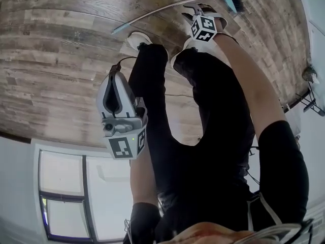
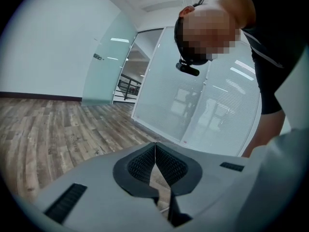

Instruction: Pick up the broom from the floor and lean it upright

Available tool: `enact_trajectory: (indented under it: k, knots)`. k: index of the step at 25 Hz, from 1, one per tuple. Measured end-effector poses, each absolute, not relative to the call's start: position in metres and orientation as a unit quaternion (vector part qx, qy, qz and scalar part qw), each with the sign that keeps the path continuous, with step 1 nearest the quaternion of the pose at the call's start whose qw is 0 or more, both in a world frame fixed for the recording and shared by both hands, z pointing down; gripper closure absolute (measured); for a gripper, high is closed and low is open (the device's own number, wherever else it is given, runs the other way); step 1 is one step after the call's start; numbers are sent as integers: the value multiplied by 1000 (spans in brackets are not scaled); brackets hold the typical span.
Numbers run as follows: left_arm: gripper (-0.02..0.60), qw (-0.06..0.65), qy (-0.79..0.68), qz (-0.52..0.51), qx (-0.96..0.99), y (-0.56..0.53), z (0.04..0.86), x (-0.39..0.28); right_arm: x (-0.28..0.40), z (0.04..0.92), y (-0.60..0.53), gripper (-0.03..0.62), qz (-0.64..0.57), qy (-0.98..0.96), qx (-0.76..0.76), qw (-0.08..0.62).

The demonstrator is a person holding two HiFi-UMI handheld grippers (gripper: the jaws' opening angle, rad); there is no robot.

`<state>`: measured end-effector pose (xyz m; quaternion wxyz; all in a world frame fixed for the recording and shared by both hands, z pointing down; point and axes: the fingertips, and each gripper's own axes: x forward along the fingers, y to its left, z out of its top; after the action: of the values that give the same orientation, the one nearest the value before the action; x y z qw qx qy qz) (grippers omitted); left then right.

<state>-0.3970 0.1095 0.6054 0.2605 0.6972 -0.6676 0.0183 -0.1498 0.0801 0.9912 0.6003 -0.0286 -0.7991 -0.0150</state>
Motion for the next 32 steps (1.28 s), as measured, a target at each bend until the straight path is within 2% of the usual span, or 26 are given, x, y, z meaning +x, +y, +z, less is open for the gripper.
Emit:
enact_trajectory:
  k: [4,9,13,17,25,28,32]
  knots:
    - [561,273,-662,10,698,118,624,-402,-142,1050,86,448,6,-783,-24,621]
    - [561,256,-645,24,720,111,642,-394,-132,1103,85,448,1,-770,-24,638]
    - [561,232,-666,35,708,112,649,-402,-131,1137,89,448,-17,-758,-71,648]
    - [561,249,-689,27,680,123,659,-425,-130,1161,99,448,-17,-735,-118,667]
    - [561,282,-692,-15,664,124,665,-426,-129,1168,90,498,-70,-724,-142,671]
    - [561,285,-690,-15,665,124,663,-415,-132,1149,92,502,-68,-722,-151,672]
    - [561,326,-681,-7,656,128,675,-400,-143,1107,110,507,-66,-737,-148,656]
